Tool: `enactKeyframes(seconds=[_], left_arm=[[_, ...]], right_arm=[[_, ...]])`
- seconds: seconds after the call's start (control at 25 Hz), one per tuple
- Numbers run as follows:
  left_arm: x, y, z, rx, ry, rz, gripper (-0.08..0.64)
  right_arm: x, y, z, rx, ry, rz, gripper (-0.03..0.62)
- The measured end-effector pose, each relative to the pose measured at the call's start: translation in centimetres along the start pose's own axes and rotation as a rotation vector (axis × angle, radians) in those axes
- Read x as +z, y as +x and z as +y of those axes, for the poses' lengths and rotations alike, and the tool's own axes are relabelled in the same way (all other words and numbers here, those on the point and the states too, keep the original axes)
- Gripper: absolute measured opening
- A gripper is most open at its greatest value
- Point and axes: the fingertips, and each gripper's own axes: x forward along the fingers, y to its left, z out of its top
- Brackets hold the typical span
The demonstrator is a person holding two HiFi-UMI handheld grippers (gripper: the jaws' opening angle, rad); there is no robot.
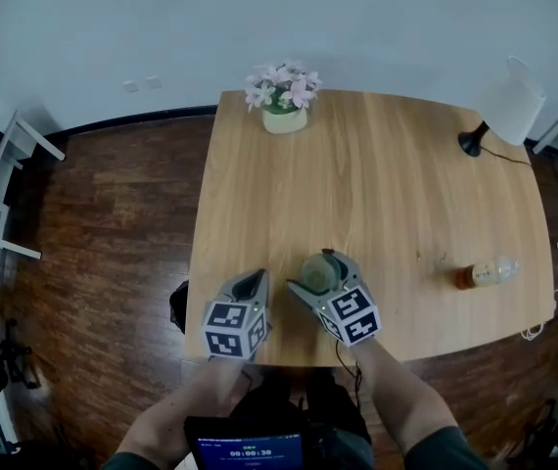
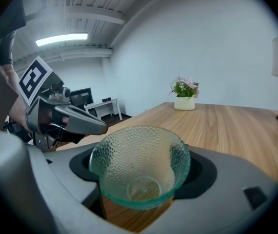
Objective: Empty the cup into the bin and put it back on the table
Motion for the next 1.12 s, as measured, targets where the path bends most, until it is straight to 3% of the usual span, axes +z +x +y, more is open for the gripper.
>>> enactKeyframes(seconds=[0.68,0.76,1.12], left_arm=[[-0.8,0.0,0.4,0.016,0.0,-0.008,0.0],[-0.3,-0.3,0.3,0.016,0.007,-0.02,0.0],[1.2,-3.2,-0.6,0.019,0.008,-0.079,0.0]], right_arm=[[-0.7,1.1,0.4,0.018,-0.07,0.009,0.432],[-0.1,0.7,0.4,0.011,-0.07,-0.012,0.479],[3.6,-4.1,1.2,-0.032,-0.053,-0.14,0.477]])
